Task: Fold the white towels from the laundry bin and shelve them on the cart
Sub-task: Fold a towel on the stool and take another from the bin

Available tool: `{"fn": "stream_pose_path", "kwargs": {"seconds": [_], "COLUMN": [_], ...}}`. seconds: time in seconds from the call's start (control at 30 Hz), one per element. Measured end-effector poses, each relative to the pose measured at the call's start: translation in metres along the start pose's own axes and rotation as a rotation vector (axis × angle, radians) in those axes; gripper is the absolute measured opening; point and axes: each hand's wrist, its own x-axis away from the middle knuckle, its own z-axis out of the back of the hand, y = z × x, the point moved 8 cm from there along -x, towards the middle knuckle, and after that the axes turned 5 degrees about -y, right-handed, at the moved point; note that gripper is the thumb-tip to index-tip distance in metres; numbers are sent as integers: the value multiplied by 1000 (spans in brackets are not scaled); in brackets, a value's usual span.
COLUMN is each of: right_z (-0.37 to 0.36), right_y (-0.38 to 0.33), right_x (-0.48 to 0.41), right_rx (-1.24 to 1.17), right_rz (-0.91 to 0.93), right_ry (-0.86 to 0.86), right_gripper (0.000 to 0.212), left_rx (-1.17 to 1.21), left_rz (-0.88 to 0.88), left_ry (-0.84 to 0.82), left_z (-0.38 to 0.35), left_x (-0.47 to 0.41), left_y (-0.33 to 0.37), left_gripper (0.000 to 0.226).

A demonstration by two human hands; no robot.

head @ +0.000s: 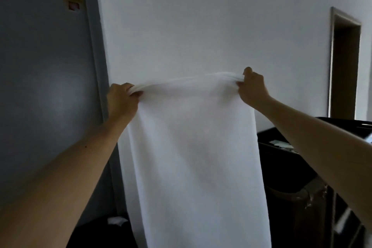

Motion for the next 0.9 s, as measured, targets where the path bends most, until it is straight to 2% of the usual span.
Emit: {"fn": "stream_pose_path", "kwargs": {"seconds": [0.13,0.53,0.6,0.73,0.9], "right_z": [-31,-148,-166,-195,-216], "right_y": [31,87,96,104,109], "right_x": [-14,-76,-84,-104,-115], "right_rx": [-6,-113,-132,-171,-284], "right_rz": [-77,-172,-162,-96,-43], "right_ry": [-30,-148,-164,-198,-285], "right_gripper": [27,25,19,26,23], "left_rx": [-29,-130,-191,-215,-256], "left_rz": [13,131,143,202,250], "left_ry": [-66,-88,-74,-19,73], "left_z": [-42,-116,-123,-129,-129], "left_x": [-9,-48,-48,-50,-30], "left_y": [-25,-87,-91,-99,-98], "left_gripper": [16,20,21,23,19]}}
